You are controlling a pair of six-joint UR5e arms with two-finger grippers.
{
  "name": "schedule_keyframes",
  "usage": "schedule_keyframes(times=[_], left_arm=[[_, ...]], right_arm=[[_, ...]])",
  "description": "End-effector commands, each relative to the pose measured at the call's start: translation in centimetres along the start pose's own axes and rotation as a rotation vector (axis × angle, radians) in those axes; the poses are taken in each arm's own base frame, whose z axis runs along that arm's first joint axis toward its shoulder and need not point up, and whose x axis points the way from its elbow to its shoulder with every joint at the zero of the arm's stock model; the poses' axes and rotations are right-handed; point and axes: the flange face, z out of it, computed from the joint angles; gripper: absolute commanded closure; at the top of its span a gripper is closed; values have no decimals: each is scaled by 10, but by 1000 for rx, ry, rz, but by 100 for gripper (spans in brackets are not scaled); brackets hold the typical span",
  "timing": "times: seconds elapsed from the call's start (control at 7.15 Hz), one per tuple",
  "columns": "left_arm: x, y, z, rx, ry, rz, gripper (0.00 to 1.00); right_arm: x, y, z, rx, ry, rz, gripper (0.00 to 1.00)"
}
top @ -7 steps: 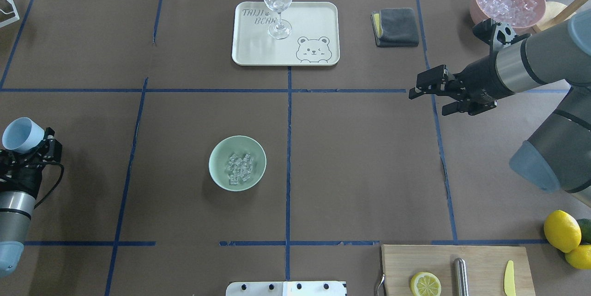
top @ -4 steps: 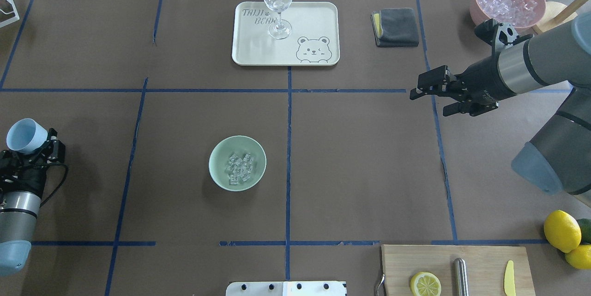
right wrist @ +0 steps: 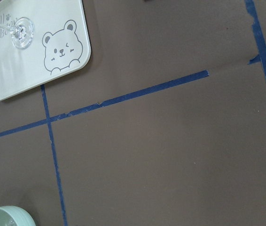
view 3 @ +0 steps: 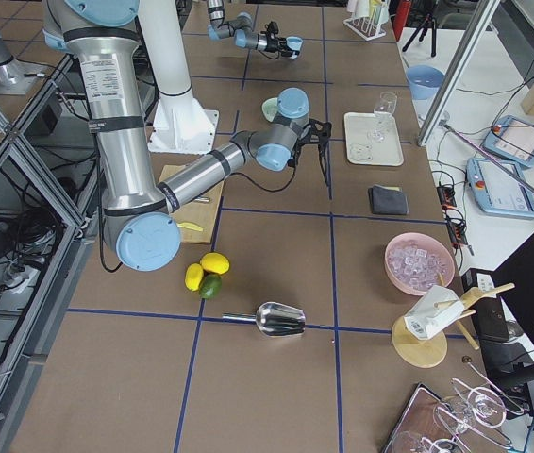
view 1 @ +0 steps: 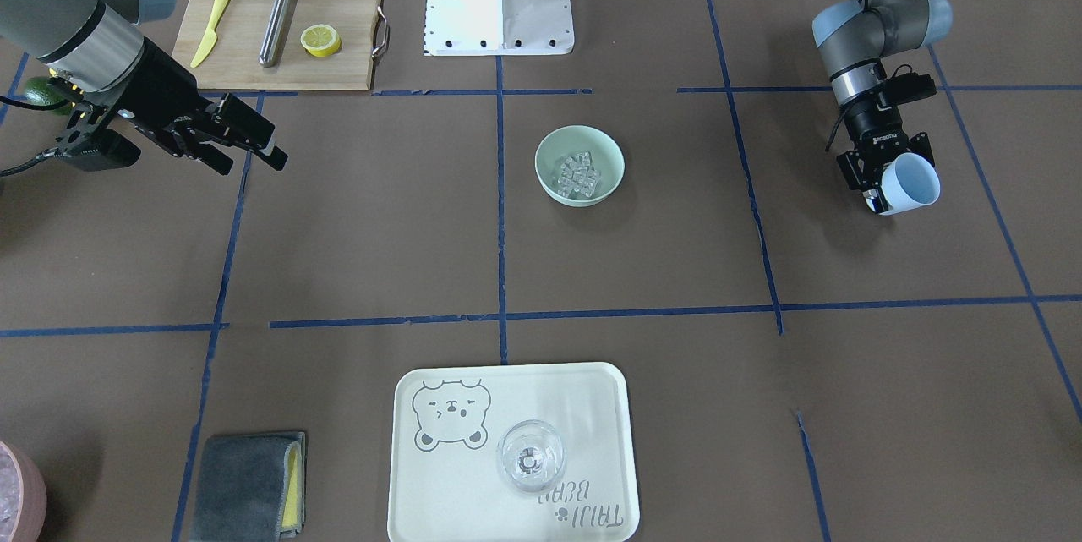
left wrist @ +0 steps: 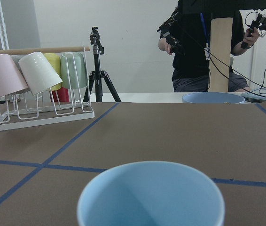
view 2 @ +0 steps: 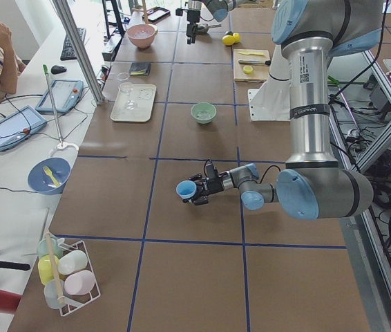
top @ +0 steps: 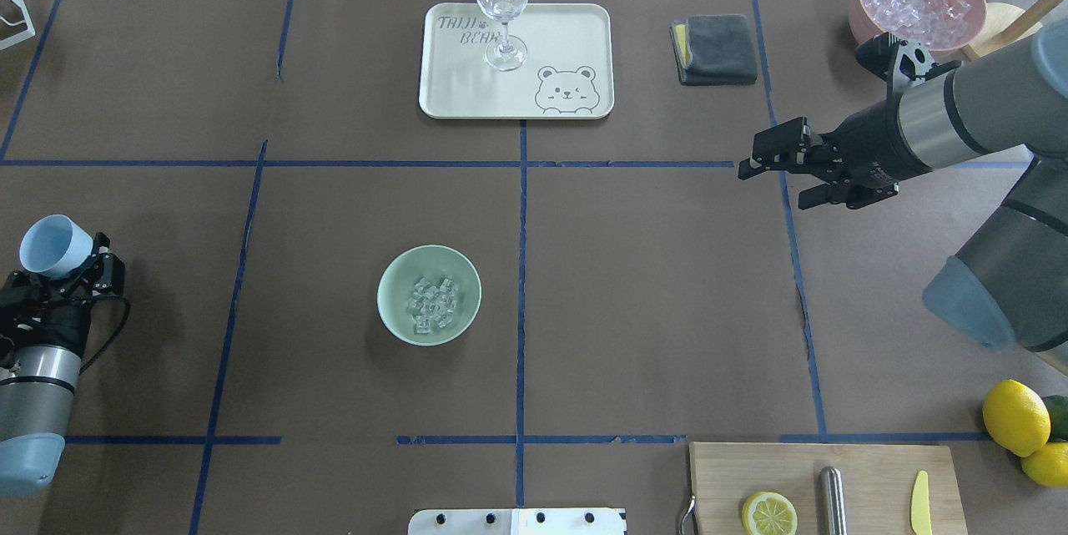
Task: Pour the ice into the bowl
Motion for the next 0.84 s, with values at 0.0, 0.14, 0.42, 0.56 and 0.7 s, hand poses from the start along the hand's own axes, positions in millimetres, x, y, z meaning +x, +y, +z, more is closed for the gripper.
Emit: schedule_keyframes(times=[0.0,0.14,0.42,0.56,0.7], left_arm=[[4,-4,0,3,1,72,0],[6,-6,-1,0,4,82,0],[5,-4,-5,-74,12,66,0],[-1,-9,-14,-130,18,69,0],[-9,-9,-24,-192,26,79,0]], right_arm=[[0,0,0,-1,-1,0,0],[-1,0,0,-1,-2,-1,0],[-2,1,0,-2,-3,-3,0],[-3,1,0,-4,-4,4,0],[-3,1,1,-5,-4,14,0]])
